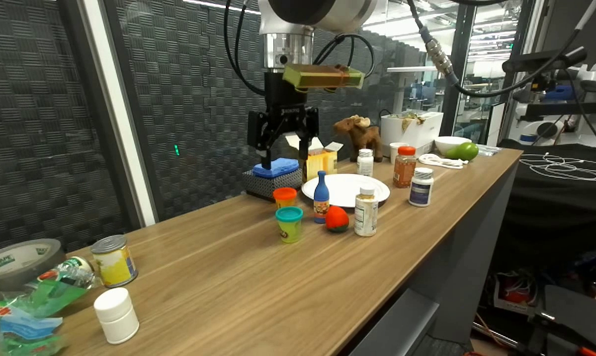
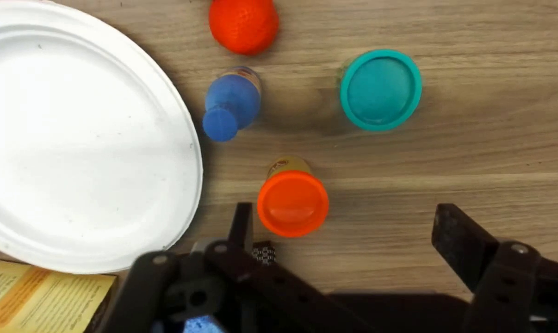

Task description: Place the containers and the orange toy on the white plate

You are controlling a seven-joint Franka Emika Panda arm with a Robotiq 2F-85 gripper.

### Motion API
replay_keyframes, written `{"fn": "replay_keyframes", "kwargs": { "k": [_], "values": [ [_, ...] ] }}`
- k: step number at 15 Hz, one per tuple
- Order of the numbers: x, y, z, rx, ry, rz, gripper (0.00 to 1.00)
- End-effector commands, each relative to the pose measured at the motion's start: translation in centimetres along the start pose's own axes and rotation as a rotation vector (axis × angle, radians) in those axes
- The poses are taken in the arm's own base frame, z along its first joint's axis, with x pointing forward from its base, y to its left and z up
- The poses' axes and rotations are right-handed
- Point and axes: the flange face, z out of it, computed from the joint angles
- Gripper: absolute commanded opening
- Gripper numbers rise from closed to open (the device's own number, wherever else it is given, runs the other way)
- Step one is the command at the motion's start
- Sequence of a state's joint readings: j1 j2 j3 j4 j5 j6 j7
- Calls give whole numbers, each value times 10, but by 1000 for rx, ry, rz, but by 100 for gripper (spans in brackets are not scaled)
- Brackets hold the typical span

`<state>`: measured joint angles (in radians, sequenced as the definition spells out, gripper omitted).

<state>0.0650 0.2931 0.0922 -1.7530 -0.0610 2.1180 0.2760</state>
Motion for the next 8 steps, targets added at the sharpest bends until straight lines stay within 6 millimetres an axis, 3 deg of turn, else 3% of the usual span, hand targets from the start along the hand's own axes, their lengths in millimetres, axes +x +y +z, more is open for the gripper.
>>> {"fn": "replay_keyframes", "kwargs": {
  "k": [1,8],
  "values": [
    [11,3,4,24,-52,-16,100],
    [20,11,28,121,-69,-44,100]
  ]
}}
